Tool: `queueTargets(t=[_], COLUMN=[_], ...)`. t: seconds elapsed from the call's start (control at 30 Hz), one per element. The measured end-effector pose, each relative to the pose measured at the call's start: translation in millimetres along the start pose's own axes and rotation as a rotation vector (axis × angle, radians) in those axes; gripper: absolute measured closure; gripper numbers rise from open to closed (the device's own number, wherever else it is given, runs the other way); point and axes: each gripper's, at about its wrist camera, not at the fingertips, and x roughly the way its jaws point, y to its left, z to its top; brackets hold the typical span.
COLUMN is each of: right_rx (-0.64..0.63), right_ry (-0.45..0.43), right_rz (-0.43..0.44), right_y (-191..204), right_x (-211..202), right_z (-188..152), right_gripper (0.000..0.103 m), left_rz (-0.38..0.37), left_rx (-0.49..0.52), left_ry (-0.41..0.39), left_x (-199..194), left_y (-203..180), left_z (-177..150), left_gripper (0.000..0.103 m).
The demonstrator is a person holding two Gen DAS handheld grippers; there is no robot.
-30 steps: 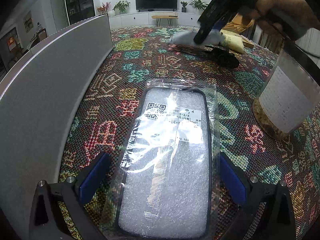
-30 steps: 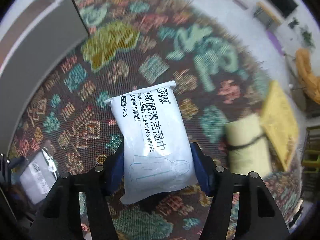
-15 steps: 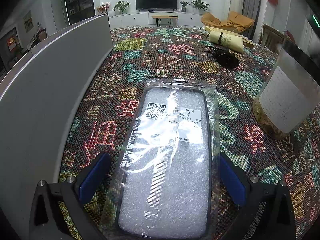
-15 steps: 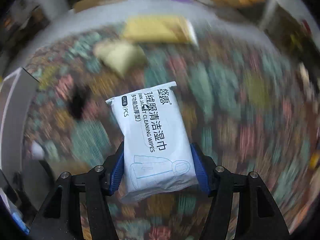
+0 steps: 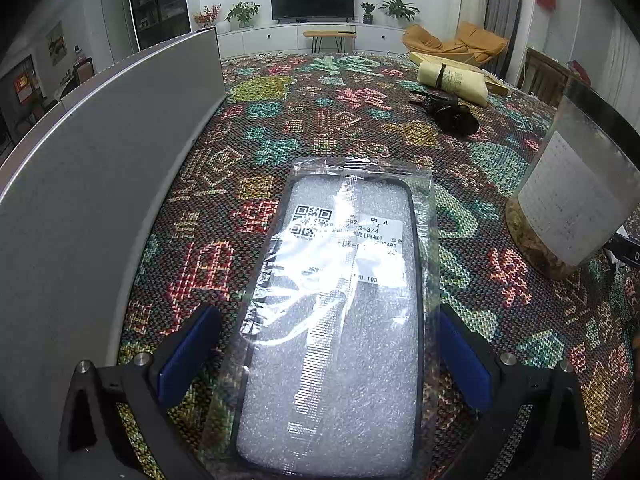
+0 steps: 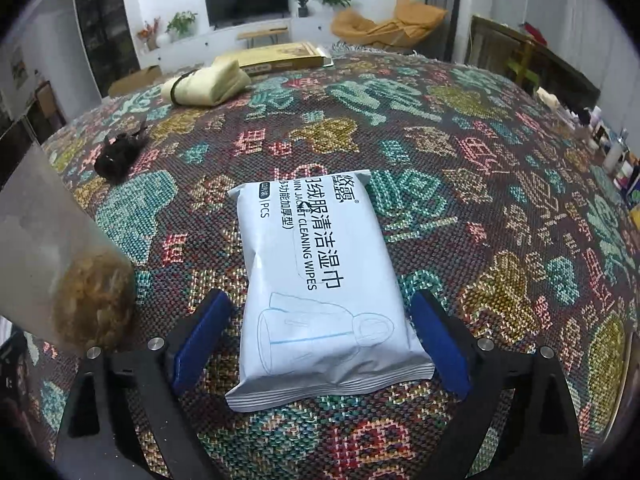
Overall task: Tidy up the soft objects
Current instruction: 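Lower the wipes packet onto the table with the right tool while the left holds the bubble-wrap packet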
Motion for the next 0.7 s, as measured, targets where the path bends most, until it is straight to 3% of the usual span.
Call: queueTargets(t=[0.7], right_rx=[0.0], right_ry=[0.0], right_rz=[-0.001], right_y=[0.7], right_x=[2.1], right_z=[-1.2], right_gripper=[0.009], left_rz=[0.001], left_rx=[0.0], left_ry=[0.0], left_x=[-0.3], left_y=[-0.1], left_z=[-0.2], left_gripper=[0.0])
